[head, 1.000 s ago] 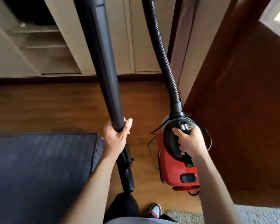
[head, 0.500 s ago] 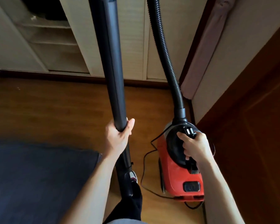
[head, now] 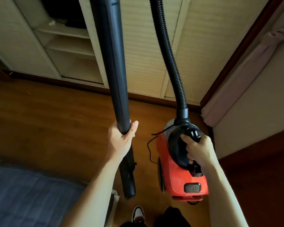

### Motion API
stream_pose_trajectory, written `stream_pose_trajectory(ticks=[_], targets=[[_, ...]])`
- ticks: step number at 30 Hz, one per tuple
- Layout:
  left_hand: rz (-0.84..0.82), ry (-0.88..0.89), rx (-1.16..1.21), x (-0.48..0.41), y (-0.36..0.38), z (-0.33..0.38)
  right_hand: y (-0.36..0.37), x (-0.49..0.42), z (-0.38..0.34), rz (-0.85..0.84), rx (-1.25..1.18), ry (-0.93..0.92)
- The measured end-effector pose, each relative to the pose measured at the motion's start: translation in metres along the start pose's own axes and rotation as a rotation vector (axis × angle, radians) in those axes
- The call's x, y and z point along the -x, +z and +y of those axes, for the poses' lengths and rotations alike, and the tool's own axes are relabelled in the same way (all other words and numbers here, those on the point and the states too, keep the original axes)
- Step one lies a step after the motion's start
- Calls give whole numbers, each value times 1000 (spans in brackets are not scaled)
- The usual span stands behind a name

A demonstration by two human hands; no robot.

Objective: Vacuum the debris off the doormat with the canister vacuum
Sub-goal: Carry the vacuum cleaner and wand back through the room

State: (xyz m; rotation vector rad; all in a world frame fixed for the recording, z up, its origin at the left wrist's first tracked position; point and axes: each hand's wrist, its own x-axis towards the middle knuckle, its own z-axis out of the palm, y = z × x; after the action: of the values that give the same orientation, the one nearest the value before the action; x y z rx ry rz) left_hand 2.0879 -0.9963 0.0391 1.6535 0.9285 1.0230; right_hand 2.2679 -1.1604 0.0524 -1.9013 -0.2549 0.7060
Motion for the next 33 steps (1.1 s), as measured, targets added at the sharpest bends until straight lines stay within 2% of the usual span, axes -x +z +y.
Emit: stream_pose_trajectory(ticks=[8,14,18,21,25,33], targets=[[150,-105,7,-86,-4,-17,66,-103,-48,-161,105,-22],[318,-122,-60,-164,2,-35,123,-204,-100,-347,152,-42],[432,-293,-42,-222,12,-34,169,-267,-141,-507,225,-118],[510,-290,-88,-251,12,-33,205,-304,-170,-598,272,-183],[655,-265,-152,-273,1,-30,247,-330,-200,-688,298,-228],[897,-323,-191,-289,-41,-37,324,-338,-221,-857,346,-275]])
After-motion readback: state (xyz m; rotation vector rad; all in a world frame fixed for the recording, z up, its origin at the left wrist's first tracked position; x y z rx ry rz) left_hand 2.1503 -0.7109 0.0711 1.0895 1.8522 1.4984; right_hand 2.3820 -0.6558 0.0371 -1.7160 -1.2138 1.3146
